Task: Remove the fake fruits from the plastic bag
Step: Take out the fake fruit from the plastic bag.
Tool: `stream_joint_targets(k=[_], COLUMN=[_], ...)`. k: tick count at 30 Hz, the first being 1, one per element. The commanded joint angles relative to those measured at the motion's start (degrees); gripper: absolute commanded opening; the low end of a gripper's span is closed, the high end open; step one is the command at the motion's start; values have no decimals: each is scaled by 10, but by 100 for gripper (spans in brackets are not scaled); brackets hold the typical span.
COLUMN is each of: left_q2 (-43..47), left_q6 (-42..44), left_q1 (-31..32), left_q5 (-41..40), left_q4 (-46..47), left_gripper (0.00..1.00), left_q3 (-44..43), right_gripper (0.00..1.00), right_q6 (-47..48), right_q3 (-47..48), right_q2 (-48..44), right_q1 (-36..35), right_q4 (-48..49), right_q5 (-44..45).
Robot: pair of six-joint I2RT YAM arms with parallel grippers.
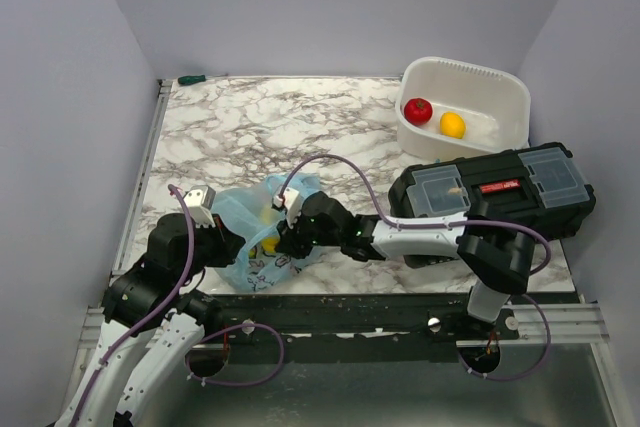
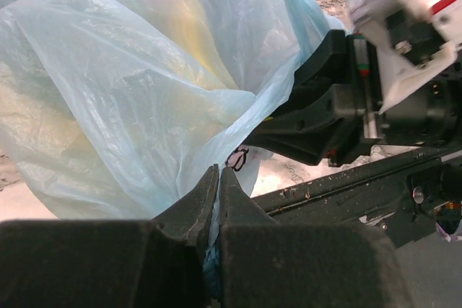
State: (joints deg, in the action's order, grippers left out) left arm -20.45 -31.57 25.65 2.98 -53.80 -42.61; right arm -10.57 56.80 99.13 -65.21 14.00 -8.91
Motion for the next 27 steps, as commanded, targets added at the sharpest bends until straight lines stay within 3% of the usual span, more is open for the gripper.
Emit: stream_joint_targets(k=[1,8,10,22,27], left_q2=[4,-2,-4,-9,-10], left_q6=[-4,-5,-5,-5,-5], left_q1=[5,5,5,5,5], left_q5=[-14,-14,-15,-14,-14], left_q4=[10,11,11,12,12], left_gripper=[0,0,0,0,0], left_q3=[6,6,6,6,6], right_gripper=[29,61,65,66,52], right_q6=[27,1,-12,-14,-33], right_q3=[-24,-59,-70,-71,-45], right_q2=[28,12,11,32,75], right_q1=[-5,-5,-6,-14,-16], right_q4=[-14,30,49,127,143], right_q5=[33,17,11,81,120])
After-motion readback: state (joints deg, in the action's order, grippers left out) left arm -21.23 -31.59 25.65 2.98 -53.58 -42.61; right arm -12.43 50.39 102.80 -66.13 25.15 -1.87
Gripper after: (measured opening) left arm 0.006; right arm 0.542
